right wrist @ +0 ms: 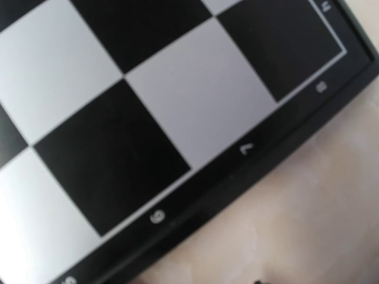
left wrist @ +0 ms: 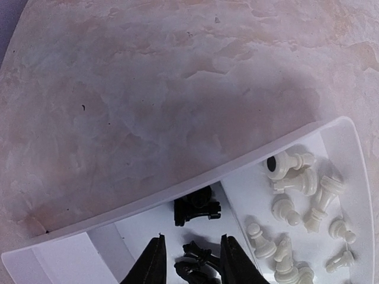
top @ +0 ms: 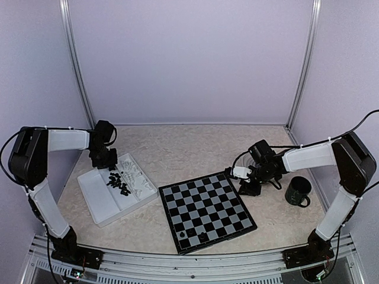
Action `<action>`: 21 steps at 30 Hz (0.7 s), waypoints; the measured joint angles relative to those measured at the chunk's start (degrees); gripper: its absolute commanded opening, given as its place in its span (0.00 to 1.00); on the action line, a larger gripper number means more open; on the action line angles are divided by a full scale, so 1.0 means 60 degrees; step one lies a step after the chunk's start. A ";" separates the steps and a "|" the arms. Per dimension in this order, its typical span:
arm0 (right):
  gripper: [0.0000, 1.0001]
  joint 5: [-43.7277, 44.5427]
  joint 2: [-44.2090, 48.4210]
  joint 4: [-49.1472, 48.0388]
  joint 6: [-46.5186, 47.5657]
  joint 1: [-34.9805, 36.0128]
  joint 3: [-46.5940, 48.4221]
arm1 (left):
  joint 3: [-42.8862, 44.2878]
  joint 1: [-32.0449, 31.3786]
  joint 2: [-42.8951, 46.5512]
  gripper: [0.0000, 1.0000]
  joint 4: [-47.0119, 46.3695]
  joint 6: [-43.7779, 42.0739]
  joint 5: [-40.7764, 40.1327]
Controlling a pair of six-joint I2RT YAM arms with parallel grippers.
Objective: Set up the chess pieces on the board
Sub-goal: Adjust the chess pile in the storage box.
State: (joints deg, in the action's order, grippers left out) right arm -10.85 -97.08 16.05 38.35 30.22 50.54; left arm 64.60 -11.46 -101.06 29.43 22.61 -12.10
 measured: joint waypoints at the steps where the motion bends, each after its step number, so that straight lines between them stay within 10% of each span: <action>1: 0.46 0.0000 -0.0004 0.0004 0.0000 0.0000 0.0004 | 0.0007 0.0011 -0.0062 0.33 -0.0062 0.0022 -0.0004; 21: 0.46 -0.0011 -0.0029 0.0026 0.0069 0.0004 0.0033 | -0.0036 0.0142 -0.0769 0.20 -0.0678 0.0073 0.0066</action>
State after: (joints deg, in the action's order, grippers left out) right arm -10.92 -97.25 16.21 38.76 30.24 50.74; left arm 64.38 -10.61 -105.67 25.36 23.05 -11.70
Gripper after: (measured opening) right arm 0.458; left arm 0.221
